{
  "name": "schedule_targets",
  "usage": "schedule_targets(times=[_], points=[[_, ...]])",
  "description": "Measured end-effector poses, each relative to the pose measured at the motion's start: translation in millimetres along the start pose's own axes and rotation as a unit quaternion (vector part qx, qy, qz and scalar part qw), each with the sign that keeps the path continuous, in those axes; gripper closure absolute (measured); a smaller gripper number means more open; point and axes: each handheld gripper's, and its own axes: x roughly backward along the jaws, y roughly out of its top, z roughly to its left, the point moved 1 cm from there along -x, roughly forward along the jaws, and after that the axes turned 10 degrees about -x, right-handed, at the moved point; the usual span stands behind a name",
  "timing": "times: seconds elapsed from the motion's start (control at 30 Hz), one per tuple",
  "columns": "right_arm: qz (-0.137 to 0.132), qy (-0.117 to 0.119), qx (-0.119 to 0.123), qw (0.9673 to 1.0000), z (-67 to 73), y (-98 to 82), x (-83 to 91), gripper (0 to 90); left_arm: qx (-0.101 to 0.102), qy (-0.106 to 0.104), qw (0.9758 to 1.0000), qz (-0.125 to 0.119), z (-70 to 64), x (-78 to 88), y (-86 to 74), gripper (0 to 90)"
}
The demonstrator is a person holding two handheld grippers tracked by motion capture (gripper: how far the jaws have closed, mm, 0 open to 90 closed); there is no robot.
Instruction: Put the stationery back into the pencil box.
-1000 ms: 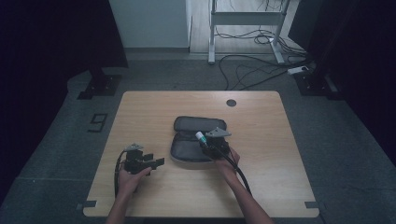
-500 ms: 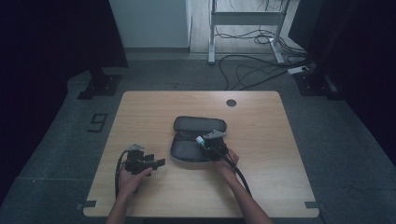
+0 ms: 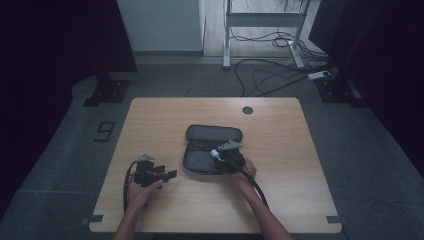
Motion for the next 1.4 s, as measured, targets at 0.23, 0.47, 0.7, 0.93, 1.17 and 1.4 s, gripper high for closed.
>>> schedule_targets(times=[0.23,0.47,0.7,0.93,1.17,1.4], points=[[-0.052,0.019,-0.031,0.998,-5.5,-0.2,19.9,39.6,0.0,0.0,1.0,0.0,0.0,0.2,-0.1,29.2],[-0.078,0.026,-0.029,0.9962,-10.9,-6.5,46.9,38.4,0.001,0.0,1.0,-0.001,0.1,0.3,-0.2,29.2],[-0.091,0.026,-0.026,0.9951,-18.0,-23.2,72.5,37.5,0.002,0.002,1.0,-0.001,0.7,0.7,-0.5,29.2],[-0.096,0.024,-0.036,0.9944,-30.0,-50.7,93.4,37.6,0.002,0.0,1.0,0.0,0.0,0.1,-0.6,29.2],[-0.091,0.024,-0.051,0.9942,-41.1,-75.0,103.0,37.6,0.002,0.001,1.0,0.001,0.2,0.4,-0.8,29.2],[-0.066,0.005,-0.063,0.9958,-57.1,-101.7,102.3,37.5,0.004,0.001,1.0,-0.004,1.1,2.6,-0.5,29.2]])
